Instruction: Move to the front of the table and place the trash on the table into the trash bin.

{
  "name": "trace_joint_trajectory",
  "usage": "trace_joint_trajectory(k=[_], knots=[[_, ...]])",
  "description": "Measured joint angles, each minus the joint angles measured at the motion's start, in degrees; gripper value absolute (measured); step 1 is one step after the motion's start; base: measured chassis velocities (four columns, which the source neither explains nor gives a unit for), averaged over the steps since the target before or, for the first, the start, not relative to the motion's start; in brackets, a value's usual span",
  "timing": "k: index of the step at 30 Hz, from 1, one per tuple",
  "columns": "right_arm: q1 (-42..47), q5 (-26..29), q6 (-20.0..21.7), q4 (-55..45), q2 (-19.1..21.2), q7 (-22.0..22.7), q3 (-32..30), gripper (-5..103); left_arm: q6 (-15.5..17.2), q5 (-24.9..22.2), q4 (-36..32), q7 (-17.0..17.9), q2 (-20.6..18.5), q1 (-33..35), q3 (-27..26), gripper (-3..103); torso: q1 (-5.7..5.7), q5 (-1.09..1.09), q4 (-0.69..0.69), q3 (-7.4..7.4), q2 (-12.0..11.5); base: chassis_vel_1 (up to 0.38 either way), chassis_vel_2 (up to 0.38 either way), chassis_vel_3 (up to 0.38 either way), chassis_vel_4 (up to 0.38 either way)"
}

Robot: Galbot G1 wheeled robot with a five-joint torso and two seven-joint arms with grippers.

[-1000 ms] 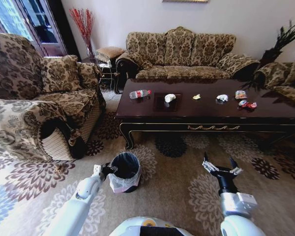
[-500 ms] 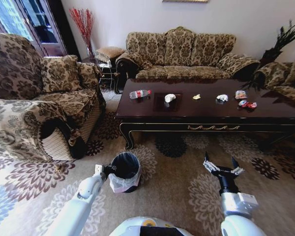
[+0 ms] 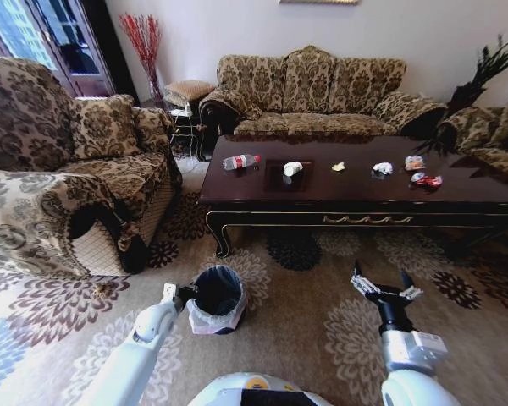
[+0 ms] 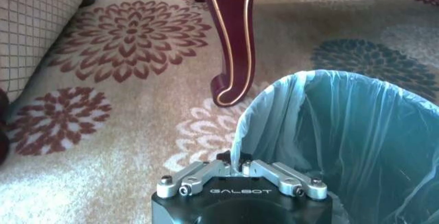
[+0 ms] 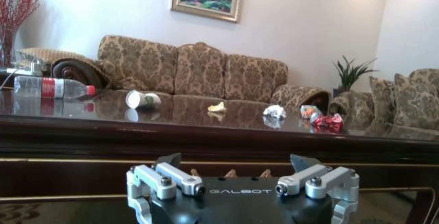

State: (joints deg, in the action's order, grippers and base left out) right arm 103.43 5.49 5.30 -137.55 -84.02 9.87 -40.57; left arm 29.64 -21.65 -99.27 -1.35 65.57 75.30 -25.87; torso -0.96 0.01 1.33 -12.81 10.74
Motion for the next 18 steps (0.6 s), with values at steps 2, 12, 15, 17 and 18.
trace_joint_trajectory(k=[2,12,15,17,18], knots=[[-0.01,0.0,0.01,-0.08,0.02,0.01,-0.01,100,-0.39,0.21,0.0,0.01,0.2,0.06,-0.2,2,0.0,0.0,0.0,-0.01,0.01,0.0,0.0,0.0,0.0],[-0.6,0.03,0.36,-0.83,0.23,0.01,0.16,100,-5.36,3.17,-10.37,2.71,4.6,5.42,-6.43,2,-0.56,-0.01,0.0,-1.4,1.98,0.0,0.0,0.0,0.0],[-1.08,0.14,0.78,-1.0,0.65,-0.02,0.37,100,-5.99,4.33,-16.91,3.51,6.56,9.23,-8.85,2,-0.84,-0.01,0.0,-2.06,2.93,0.0,0.0,0.0,0.0],[-1.13,0.22,0.84,-1.04,0.75,-0.07,0.37,100,-5.98,4.66,-18.37,3.51,6.89,10.23,-9.38,2,-0.91,0.0,0.0,-2.24,3.17,0.0,0.0,0.0,0.0],[-1.14,0.55,0.9,-1.1,0.85,-0.16,0.32,100,-5.98,5.23,-20.93,3.5,7.45,11.81,-10.58,2,-1.04,0.0,0.01,-2.53,3.58,0.0,0.0,0.0,0.0]])
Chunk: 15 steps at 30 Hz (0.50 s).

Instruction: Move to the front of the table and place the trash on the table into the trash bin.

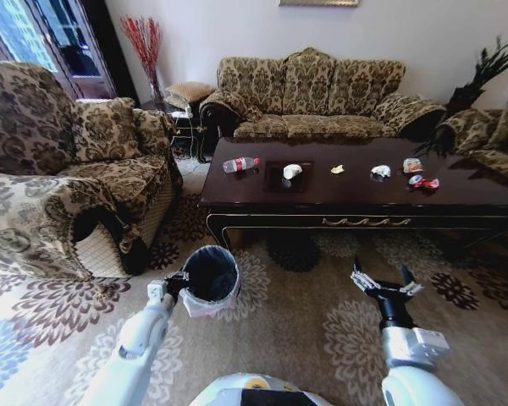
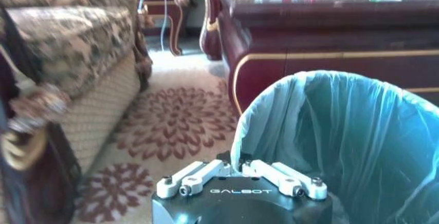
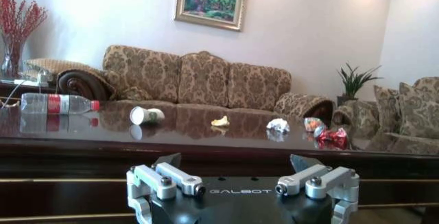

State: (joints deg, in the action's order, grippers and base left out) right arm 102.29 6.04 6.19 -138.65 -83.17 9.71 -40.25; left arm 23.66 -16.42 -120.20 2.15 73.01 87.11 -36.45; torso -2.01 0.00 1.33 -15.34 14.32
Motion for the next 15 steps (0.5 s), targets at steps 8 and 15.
trace_joint_trajectory(k=[8,15], knots=[[0.54,1.56,0.0,-0.55,-0.32,-2.09,-1.11,100,-3.85,-1.09,-8.15,-0.34,1.83,5.01,-6.24,2,-0.62,-0.01,-0.01,-1.08,1.7,0.0,0.0,0.0,0.0],[0.59,3.98,1.45,-3.02,1.19,-4.9,-1.51,100,-12.51,-2.18,-10.44,-2.38,3.79,9.27,-11.5,2,-1.24,0.0,0.0,-2.44,3.68,0.0,0.0,0.0,0.0]])
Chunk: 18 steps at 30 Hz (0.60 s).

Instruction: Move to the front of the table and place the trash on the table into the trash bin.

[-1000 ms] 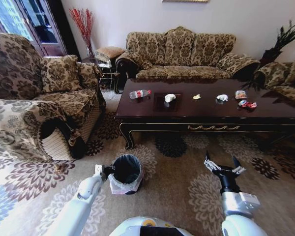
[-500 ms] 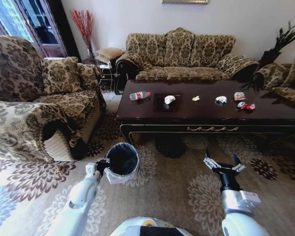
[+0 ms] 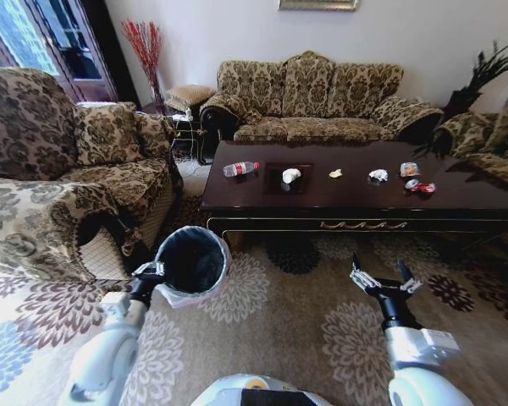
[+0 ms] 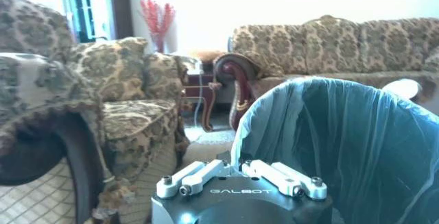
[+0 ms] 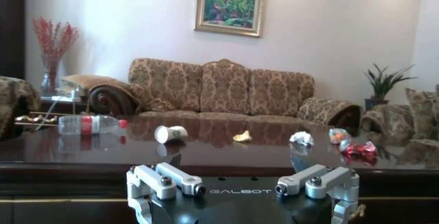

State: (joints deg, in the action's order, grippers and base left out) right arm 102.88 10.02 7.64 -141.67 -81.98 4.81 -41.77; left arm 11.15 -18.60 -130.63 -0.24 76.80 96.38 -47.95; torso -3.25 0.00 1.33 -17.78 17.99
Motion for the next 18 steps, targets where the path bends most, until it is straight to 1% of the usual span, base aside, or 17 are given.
trace_joint_trajectory(k=[2,5,8,13,14,16,18], knots=[[-0.07,0.07,0.31,-0.18,0.14,-0.04,0.17,100,-0.29,-0.34,-0.09,0.23,0.2,0.24,-0.02,2,-0.05,0.0,0.0,-0.12,0.17,0.0,0.0,0.0,0.0],[-0.62,0.01,2.1,-0.85,0.93,-0.24,1.13,100,-2.87,-1.44,-0.38,0.52,1.28,1.12,0.25,2,-0.4,0.0,-0.01,-0.83,1.25,0.0,0.0,0.0,0.0],[-0.78,-0.07,2.51,-1.02,1.19,-0.26,1.42,100,-3.68,-1.2,-0.39,0.06,1.72,1.19,0.46,2,-0.58,0.0,-0.01,-1.21,1.8,0.0,0.0,0.0,0.0],[-0.68,-0.05,3.06,-1.3,1.67,-0.1,1.39,100,-3.88,-1.15,-0.46,0.26,2.25,0.89,1.06,2,-0.91,0.0,-0.01,-1.83,2.75,0.0,0.0,0.0,0.0],[-0.59,-0.05,3.18,-1.4,1.88,0.05,1.3,100,-3.88,-1.17,-0.81,0.68,2.43,0.69,1.39,2,-1.14,0.0,-0.01,-2.16,3.31,0.0,0.0,0.0,0.0],[-0.62,-0.05,3.28,-1.48,1.9,0.12,1.3,100,-3.88,-1.17,-0.95,0.69,2.46,0.68,1.47,2,-1.2,-0.01,-0.01,-2.26,3.47,0.0,0.0,0.0,0.0],[-0.88,-0.06,3.74,-1.57,1.87,0.24,1.44,100,-3.74,-1.11,-1.53,0.67,2.55,0.63,1.94,2,-1.48,0.0,-0.01,-2.7,4.19,0.0,0.0,0.0,0.0]])
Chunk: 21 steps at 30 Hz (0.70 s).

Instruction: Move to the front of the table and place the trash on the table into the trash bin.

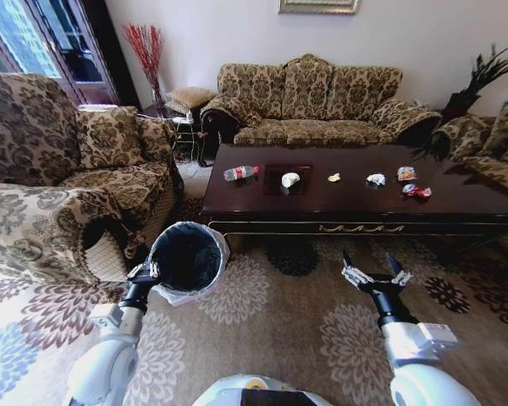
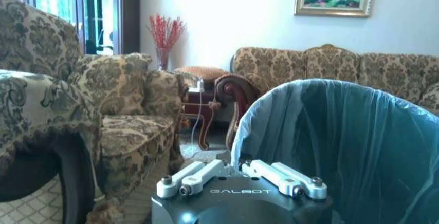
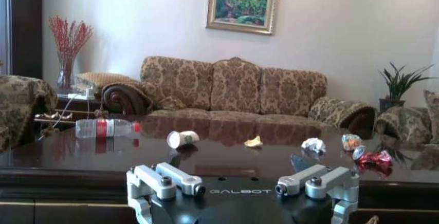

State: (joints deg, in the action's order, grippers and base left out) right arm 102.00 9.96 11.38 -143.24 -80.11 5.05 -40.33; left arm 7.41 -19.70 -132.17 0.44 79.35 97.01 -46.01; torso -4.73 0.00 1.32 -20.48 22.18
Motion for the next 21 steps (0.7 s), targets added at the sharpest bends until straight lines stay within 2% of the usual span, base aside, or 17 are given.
trace_joint_trajectory(k=[7,21], knots=[[-0.85,-0.01,0.74,-0.06,0.24,0.44,0.19,100,1.91,0.74,-1.11,-0.13,-0.25,-0.11,0.53,2,-0.62,0.0,0.0,-0.93,1.54,0.0,0.0,0.0,0.0],[-0.84,-0.34,0.56,0.49,-0.41,0.5,0.2,100,2.78,0.44,-2.33,-0.53,-0.17,1.15,-0.6,2,-1.89,0.0,0.0,-2.92,4.82,0.0,0.0,0.0,0.0]])
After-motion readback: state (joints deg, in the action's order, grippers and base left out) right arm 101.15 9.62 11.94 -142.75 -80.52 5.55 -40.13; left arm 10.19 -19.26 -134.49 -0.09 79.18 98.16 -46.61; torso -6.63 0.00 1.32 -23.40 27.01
